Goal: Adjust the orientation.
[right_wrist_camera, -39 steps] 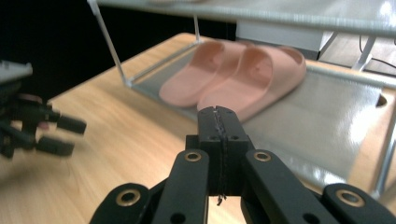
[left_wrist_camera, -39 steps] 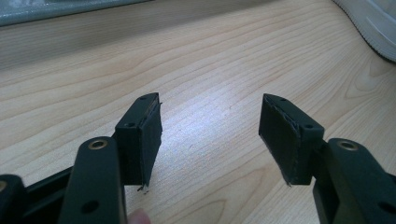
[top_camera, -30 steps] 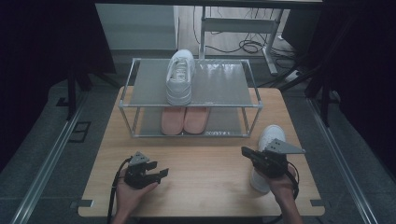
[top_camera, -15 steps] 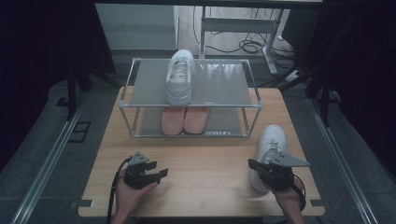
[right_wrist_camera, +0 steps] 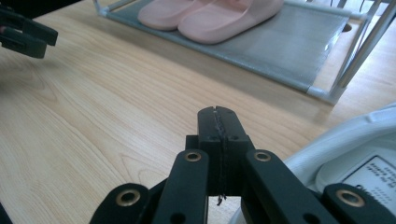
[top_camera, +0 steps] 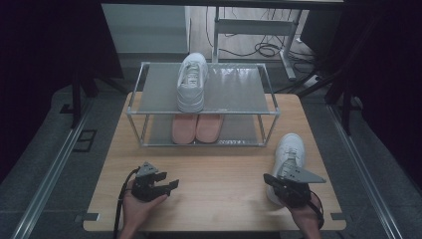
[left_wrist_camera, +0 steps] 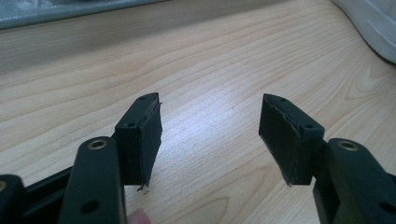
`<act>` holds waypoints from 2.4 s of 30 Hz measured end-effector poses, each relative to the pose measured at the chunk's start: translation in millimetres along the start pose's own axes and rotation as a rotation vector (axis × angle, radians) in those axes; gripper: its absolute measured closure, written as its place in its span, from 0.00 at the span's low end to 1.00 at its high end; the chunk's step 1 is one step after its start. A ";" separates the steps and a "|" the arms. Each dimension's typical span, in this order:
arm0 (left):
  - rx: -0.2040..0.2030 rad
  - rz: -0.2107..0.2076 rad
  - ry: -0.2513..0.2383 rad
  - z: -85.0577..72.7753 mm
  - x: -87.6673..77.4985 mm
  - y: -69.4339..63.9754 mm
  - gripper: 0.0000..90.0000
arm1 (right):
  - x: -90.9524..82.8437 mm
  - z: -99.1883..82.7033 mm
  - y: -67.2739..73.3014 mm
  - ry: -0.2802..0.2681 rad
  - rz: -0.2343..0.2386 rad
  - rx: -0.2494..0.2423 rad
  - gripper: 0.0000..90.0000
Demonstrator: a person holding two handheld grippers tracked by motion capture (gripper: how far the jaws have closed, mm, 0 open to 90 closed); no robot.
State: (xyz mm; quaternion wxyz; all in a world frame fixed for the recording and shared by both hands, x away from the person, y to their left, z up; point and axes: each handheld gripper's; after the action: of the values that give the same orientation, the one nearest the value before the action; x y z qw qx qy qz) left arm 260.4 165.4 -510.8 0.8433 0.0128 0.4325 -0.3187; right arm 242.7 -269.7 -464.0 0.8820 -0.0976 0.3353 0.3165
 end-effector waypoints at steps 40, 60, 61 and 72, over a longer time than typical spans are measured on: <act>0.003 -0.009 0.011 -0.1 1.8 -0.5 0.44 | -1.8 -26.3 9.6 0.133 -0.191 0.000 1.00; 0.007 -0.008 0.012 0.1 1.6 0.2 0.44 | -26.3 -44.6 -20.0 0.128 -0.212 0.076 1.00; 0.007 -0.008 0.012 0.0 1.7 0.3 0.44 | -27.5 -45.4 -22.1 0.127 -0.210 0.082 1.00; 0.002 -0.005 0.003 0.1 -1.4 2.0 0.44 | -43.6 -56.4 -47.7 0.125 -0.262 0.140 1.00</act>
State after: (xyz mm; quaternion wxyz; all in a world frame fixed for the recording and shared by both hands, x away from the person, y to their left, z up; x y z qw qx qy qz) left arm 261.0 167.7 -510.2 0.8419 0.0132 0.4332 -0.3214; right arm 217.5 -350.1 -480.1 0.8978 -0.0983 0.3952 0.1678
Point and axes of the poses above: each handheld gripper's, and its own axes: x roughly forward along the jaws, z roughly out of its top, y roughly to its left, and after that the axes turned 9 degrees about y, right-handed
